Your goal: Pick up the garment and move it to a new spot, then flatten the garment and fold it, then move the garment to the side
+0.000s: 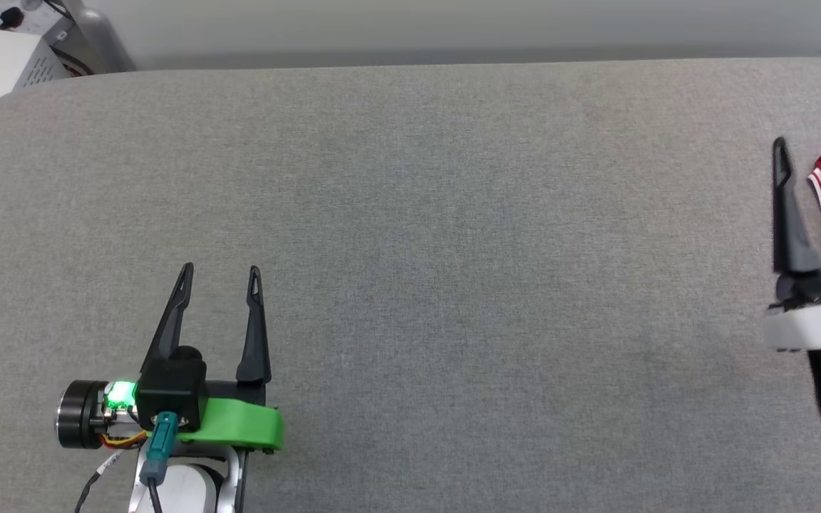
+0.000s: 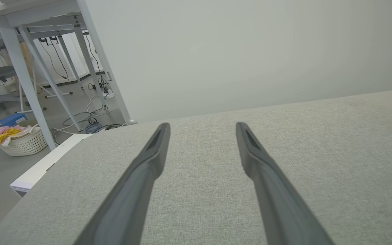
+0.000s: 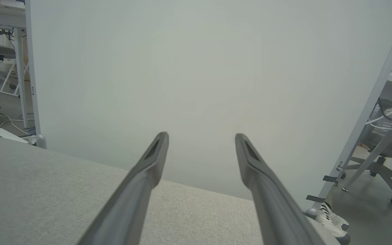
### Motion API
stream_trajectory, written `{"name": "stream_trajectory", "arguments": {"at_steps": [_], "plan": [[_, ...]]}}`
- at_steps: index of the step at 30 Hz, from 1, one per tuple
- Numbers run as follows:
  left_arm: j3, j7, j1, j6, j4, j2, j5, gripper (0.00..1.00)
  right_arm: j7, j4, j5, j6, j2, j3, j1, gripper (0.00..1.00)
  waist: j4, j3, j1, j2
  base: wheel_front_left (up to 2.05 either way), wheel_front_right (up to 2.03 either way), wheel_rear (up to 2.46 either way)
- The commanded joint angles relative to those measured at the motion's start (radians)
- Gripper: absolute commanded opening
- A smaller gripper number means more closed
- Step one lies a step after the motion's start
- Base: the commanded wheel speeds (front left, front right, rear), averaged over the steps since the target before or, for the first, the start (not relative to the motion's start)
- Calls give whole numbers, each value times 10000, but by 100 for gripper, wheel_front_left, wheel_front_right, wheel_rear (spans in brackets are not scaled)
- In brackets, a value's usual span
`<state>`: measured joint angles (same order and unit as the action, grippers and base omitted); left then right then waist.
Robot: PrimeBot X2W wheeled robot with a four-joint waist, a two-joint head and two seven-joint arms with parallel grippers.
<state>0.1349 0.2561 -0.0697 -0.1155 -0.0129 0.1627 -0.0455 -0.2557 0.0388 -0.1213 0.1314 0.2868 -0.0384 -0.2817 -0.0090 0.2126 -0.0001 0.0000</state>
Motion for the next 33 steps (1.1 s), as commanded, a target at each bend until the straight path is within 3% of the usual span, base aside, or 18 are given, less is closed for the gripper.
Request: {"name": "stream_trajectory", "arguments": {"at_steps": [1,15,33], "plan": [[-29,57,122,70,68,-43,-59,100,-55,-2,-15,-7,-156,145,352,100,251,-242,1,0,0,0,0],[-89,57,536,277,499,-159,41,100,-59,-130,-35,-7,-1719,148,2908,100,571,-1006,1,0,0,0,0],[-218,57,1173,680,459,-325,-80,100,-60,100,-65,-7,-1967,-53,3752,100,639,-1497,1,0,0,0,0]]}}
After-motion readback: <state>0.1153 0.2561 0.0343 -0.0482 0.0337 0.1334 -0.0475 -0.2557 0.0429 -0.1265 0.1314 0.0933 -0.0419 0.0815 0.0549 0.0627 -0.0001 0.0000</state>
